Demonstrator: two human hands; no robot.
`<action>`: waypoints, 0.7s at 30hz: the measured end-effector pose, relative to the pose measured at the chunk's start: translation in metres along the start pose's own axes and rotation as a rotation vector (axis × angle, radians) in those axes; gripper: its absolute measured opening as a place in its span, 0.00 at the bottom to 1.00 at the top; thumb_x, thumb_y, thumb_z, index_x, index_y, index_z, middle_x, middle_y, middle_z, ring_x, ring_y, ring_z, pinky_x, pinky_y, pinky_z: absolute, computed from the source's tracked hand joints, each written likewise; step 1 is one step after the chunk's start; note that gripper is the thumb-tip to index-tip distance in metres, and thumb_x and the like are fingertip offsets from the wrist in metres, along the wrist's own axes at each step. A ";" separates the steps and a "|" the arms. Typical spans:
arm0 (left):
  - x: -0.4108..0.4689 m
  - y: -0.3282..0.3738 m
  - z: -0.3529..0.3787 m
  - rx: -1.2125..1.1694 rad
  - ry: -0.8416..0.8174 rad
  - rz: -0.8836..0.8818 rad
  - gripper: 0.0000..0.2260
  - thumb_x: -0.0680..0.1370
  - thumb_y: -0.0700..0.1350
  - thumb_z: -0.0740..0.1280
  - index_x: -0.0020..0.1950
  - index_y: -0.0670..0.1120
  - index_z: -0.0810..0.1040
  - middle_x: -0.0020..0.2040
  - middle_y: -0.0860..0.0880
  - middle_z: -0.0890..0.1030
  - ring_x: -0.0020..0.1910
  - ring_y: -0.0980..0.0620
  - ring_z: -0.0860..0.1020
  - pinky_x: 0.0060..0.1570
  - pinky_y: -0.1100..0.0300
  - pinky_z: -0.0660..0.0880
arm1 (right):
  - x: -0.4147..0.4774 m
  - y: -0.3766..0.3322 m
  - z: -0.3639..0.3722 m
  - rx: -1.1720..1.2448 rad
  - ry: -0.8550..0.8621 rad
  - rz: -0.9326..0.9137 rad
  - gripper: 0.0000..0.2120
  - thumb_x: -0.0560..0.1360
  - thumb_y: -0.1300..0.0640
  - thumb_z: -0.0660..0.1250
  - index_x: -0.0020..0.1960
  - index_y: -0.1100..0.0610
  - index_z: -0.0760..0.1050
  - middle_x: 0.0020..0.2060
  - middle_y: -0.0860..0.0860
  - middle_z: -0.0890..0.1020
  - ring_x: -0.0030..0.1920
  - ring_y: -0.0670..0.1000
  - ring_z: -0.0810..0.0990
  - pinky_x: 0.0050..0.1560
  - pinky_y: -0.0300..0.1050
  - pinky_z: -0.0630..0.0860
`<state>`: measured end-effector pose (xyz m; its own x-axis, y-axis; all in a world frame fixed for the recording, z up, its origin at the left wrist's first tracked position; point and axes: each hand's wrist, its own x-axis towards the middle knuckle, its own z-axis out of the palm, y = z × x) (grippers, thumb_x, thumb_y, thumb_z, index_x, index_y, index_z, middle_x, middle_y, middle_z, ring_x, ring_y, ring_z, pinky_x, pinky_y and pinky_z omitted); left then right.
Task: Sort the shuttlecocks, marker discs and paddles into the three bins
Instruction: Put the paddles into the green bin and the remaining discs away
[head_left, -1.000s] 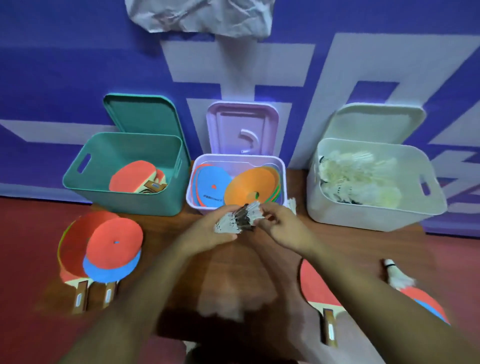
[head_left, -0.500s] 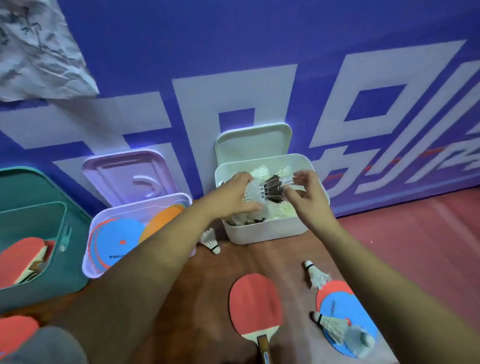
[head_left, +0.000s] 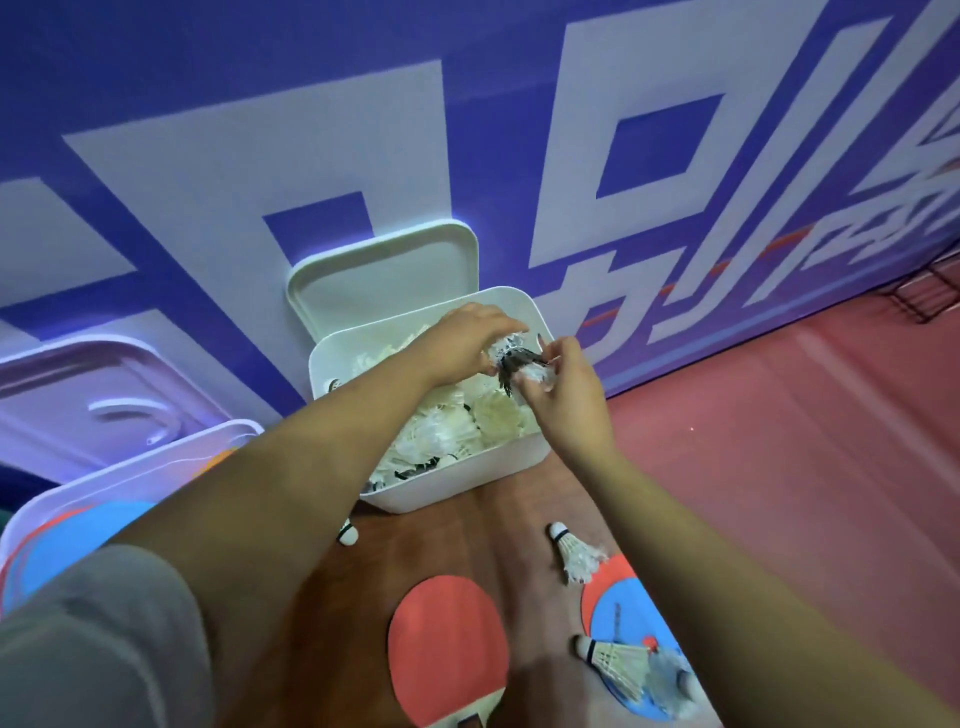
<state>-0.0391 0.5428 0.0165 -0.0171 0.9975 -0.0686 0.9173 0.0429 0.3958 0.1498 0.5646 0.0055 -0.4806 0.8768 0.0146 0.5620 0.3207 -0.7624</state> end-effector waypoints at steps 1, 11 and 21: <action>-0.002 -0.002 0.004 -0.057 -0.042 -0.014 0.32 0.72 0.37 0.72 0.74 0.52 0.68 0.68 0.49 0.73 0.67 0.48 0.69 0.68 0.57 0.63 | 0.002 0.002 0.003 -0.062 -0.025 -0.021 0.18 0.69 0.45 0.70 0.55 0.49 0.68 0.49 0.49 0.78 0.50 0.54 0.78 0.49 0.56 0.76; -0.089 0.074 0.029 -0.449 0.293 -0.082 0.11 0.77 0.37 0.63 0.55 0.47 0.79 0.50 0.51 0.76 0.47 0.59 0.76 0.49 0.71 0.69 | -0.061 0.064 -0.035 0.002 0.062 0.093 0.09 0.77 0.55 0.64 0.56 0.57 0.76 0.48 0.49 0.75 0.50 0.50 0.76 0.53 0.49 0.75; -0.101 0.108 0.186 -0.270 -0.208 -0.153 0.27 0.72 0.37 0.66 0.71 0.50 0.71 0.68 0.47 0.69 0.66 0.45 0.70 0.66 0.55 0.67 | -0.146 0.148 -0.026 -0.170 -0.214 0.371 0.14 0.74 0.59 0.66 0.58 0.60 0.76 0.52 0.57 0.77 0.51 0.57 0.79 0.52 0.43 0.69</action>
<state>0.1360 0.4359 -0.1040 -0.0388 0.9469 -0.3193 0.7723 0.2312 0.5917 0.3203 0.4936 -0.0929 -0.3441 0.8554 -0.3871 0.8164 0.0689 -0.5734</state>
